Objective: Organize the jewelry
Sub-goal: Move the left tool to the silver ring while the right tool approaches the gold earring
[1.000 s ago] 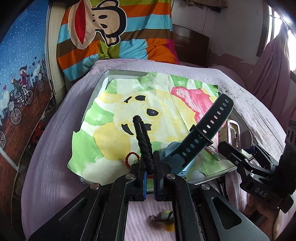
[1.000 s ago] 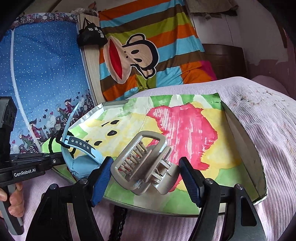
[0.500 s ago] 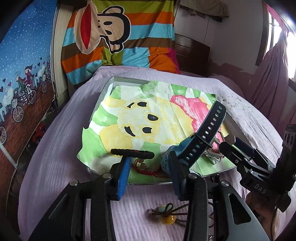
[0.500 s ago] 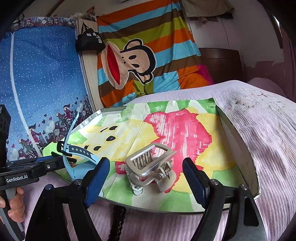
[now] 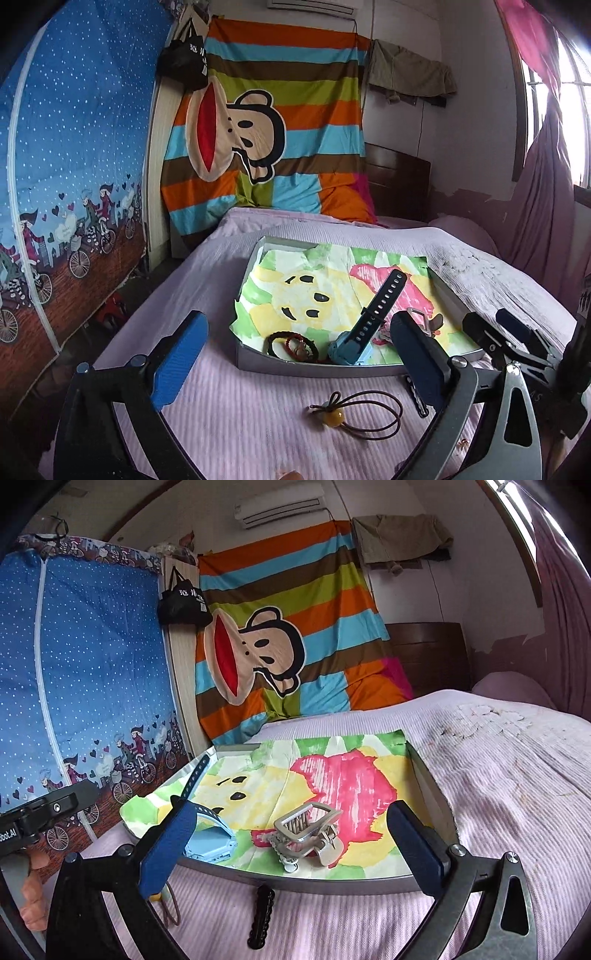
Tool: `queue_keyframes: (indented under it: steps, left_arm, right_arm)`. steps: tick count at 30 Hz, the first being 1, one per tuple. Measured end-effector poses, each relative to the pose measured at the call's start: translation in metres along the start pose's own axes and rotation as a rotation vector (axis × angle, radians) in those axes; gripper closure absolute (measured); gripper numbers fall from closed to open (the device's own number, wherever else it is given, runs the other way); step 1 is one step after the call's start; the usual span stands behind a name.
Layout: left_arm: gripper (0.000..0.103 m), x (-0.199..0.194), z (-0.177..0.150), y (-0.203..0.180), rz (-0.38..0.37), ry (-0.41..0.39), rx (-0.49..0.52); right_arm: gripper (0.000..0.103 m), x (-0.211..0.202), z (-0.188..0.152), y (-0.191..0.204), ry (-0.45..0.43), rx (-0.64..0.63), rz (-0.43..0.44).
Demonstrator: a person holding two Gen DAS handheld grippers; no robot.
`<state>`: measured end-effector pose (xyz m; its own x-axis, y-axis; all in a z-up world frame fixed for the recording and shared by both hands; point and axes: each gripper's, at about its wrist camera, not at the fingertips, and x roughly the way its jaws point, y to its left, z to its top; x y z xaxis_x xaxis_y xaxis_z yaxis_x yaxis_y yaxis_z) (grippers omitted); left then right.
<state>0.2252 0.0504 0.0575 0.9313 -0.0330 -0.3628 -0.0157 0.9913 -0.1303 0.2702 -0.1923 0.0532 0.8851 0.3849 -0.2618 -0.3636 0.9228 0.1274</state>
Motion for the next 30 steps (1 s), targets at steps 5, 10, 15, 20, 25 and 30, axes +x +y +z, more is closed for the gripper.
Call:
queue_keyframes:
  steps: [5, 10, 15, 20, 25, 30]
  left_arm:
    - [0.003, -0.031, -0.005, -0.001, 0.012, -0.046, 0.015]
    - [0.003, -0.06, -0.011, -0.007, 0.0, -0.084, 0.021]
    - [0.003, -0.085, -0.019, -0.011, -0.02, -0.099, 0.012]
    - [0.003, -0.103, -0.032, -0.014, -0.021, -0.097, 0.013]
    - [0.003, -0.115, -0.046, -0.015, -0.013, -0.093, 0.025]
    - [0.003, -0.12, -0.061, -0.02, -0.014, -0.084, 0.055]
  right_arm:
    - [0.0, -0.034, 0.007, 0.009, -0.067, -0.019, -0.011]
    - [0.0, -0.064, 0.005, 0.016, -0.09, -0.046, -0.025]
    - [0.0, -0.089, -0.003, 0.017, -0.095, -0.038, -0.04]
    - [0.0, -0.108, -0.016, 0.02, -0.073, -0.047, -0.04]
    - [0.0, -0.12, -0.029, 0.024, -0.04, -0.062, -0.042]
    - [0.0, -0.129, -0.039, 0.025, -0.031, -0.087, -0.046]
